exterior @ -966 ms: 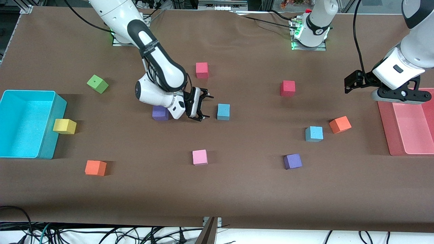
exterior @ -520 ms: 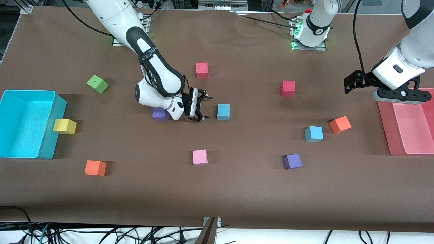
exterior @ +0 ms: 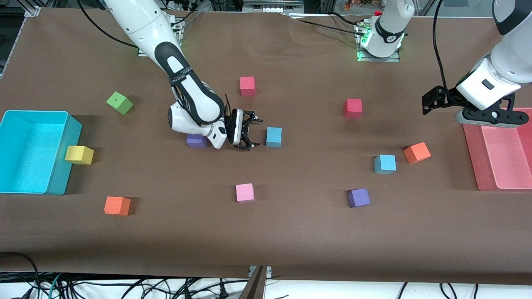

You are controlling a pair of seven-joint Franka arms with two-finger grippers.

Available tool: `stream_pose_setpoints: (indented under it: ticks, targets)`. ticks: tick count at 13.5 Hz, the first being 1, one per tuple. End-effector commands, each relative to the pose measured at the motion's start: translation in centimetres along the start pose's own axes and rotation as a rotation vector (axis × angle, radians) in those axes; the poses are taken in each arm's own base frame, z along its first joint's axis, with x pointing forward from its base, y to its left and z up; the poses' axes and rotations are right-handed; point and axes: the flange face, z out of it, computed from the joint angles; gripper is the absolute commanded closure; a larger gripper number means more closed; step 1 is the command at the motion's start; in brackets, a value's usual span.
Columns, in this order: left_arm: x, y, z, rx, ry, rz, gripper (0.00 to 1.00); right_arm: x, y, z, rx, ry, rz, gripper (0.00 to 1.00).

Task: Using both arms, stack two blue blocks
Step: 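Hold the right gripper beside the cube while the left gripper reaches another cube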

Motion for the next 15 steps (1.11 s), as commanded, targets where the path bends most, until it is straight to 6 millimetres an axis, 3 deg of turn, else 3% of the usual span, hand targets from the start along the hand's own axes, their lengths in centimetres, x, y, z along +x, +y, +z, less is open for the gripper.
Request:
stream_pose_setpoints:
  ticks: [1,5,7,8,9,12,15]
  targets:
    - [0.3,0.0,0.1,0.026,-0.005,0.009,0.0,0.4,0.6,0.3,0.0,0.046,-0.008,0.0]
    - [0.7,-0.7,3.7,0.026,-0.002,-0.008,0.0,0.7,0.6,0.2,0.004,0.048,-0.017,0.0]
    - [0.7,-1.4,4.2,0.028,-0.012,-0.024,0.0,1.0,0.6,0.1,0.001,0.051,-0.019,0.0]
    - [0.9,-1.4,5.3,0.028,-0.029,-0.022,0.0,0.9,0.7,0.0,0.0,0.051,-0.021,0.0]
    - [1.5,-1.3,6.7,0.028,-0.046,-0.018,0.0,0.9,0.7,0.0,0.0,0.051,-0.021,0.0]
    - [3.3,-1.1,13.8,0.035,-0.116,-0.004,0.0,0.9,0.7,0.0,0.0,0.051,-0.021,0.0]
    - [4.0,-1.6,18.7,0.029,-0.117,-0.015,0.0,0.8,0.6,0.1,0.002,0.05,-0.02,0.0]
